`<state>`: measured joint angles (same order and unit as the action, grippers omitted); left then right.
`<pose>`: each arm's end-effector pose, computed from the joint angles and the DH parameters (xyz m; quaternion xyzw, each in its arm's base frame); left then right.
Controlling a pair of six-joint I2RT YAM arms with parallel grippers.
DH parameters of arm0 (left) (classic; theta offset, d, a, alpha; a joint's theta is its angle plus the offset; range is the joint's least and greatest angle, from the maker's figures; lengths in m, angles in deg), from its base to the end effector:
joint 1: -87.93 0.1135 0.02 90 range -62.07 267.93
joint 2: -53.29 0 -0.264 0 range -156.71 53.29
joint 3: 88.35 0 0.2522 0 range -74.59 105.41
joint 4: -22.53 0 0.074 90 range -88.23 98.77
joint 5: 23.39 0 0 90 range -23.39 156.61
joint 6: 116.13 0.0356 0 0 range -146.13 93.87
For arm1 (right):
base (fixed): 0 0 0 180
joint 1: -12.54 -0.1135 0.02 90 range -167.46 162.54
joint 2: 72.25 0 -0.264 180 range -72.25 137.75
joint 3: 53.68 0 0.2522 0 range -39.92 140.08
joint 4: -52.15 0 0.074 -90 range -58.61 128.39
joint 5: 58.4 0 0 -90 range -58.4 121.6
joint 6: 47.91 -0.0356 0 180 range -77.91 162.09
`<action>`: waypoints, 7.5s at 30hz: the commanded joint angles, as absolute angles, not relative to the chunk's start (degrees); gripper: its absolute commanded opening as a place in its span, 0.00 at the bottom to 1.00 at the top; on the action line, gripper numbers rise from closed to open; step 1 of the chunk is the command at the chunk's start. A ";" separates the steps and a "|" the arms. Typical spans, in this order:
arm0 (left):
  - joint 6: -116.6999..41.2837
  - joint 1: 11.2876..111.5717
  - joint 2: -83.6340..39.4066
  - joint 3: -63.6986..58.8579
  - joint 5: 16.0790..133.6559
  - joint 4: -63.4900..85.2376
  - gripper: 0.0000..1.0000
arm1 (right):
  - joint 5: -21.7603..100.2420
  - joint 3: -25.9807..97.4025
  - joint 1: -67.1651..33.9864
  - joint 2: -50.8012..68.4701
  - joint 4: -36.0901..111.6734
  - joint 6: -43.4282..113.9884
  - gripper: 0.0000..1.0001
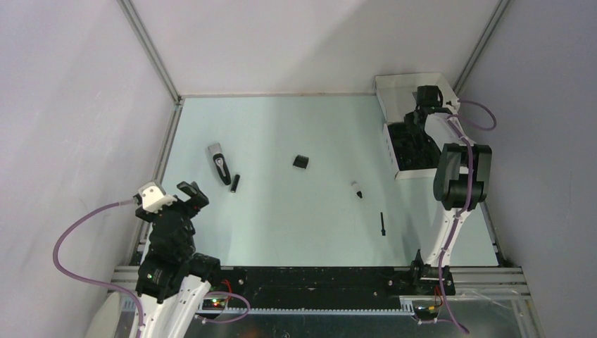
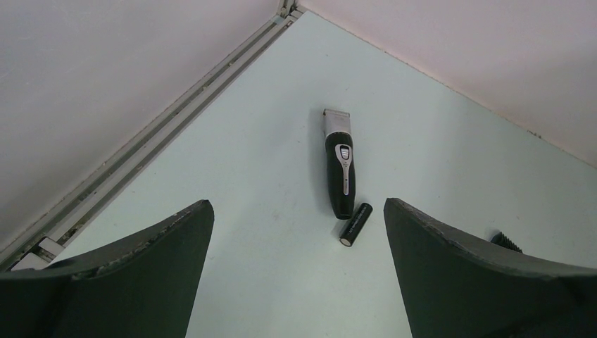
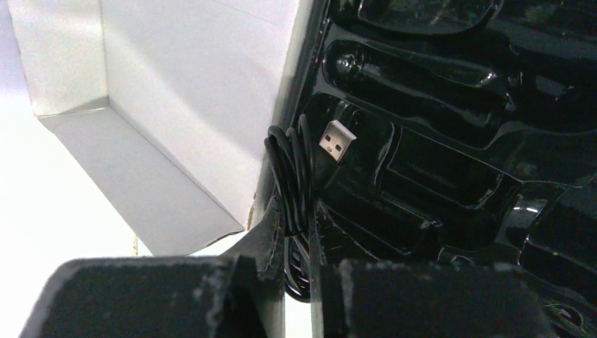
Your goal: Sort the hair-cutting tools
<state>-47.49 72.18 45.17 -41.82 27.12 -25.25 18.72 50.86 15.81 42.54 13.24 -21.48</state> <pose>0.0604 0.0065 0.2910 -0.2534 0.7061 0.0504 0.6593 0.4488 -0.0336 0.2261 0.5456 0.7557 0.0832 0.3526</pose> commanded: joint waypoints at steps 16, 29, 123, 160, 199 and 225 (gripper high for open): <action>-46.42 71.98 45.18 -41.54 26.77 -23.77 0.98 | 16.33 47.92 14.75 41.94 14.79 -25.34 0.33; -46.50 71.88 45.13 -41.63 27.14 -23.63 0.98 | 14.83 48.40 13.75 38.17 14.26 -18.57 0.39; -47.37 71.98 43.26 -40.77 27.84 -25.29 0.98 | 31.60 54.50 21.41 46.88 17.64 -1.94 0.23; -45.15 71.93 41.23 -40.52 32.84 -22.86 0.98 | 27.65 31.90 -1.08 13.88 -5.32 14.57 0.56; -43.50 70.20 40.97 -43.01 36.05 -19.48 0.98 | 33.77 10.10 -9.07 6.90 -0.12 10.26 0.51; -43.09 69.67 39.78 -42.95 36.45 -19.54 0.98 | 27.22 16.58 -13.06 24.84 12.24 15.16 0.43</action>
<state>-44.08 70.04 40.58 -42.89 35.80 -21.32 30.02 15.41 -12.19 23.43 11.97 13.89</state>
